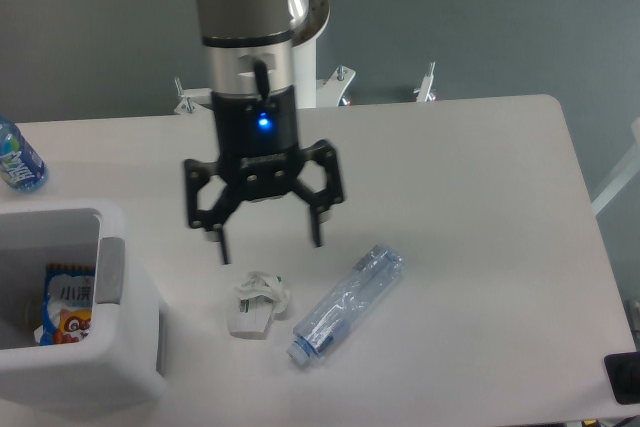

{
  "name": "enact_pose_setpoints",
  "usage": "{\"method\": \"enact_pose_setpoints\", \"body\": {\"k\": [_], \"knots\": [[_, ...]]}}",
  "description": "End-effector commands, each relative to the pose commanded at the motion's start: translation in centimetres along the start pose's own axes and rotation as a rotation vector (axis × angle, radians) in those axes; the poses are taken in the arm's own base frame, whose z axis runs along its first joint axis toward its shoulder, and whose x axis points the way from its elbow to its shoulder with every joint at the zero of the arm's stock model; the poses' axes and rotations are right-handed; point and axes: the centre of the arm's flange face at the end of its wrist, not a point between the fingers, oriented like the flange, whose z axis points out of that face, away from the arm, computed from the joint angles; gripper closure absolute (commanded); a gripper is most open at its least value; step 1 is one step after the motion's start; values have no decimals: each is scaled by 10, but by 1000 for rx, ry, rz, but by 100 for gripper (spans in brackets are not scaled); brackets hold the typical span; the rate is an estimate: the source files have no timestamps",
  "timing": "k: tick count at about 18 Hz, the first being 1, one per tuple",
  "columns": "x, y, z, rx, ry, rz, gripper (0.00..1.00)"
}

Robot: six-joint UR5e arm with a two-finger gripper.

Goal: Open the trash can
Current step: 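Lift the gripper up and away from the opened bin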

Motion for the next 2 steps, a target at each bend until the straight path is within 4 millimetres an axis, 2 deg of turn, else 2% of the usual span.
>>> {"method": "enact_pose_setpoints", "body": {"k": [2], "knots": [[-9,7,5,-54,2,95,0]]}}
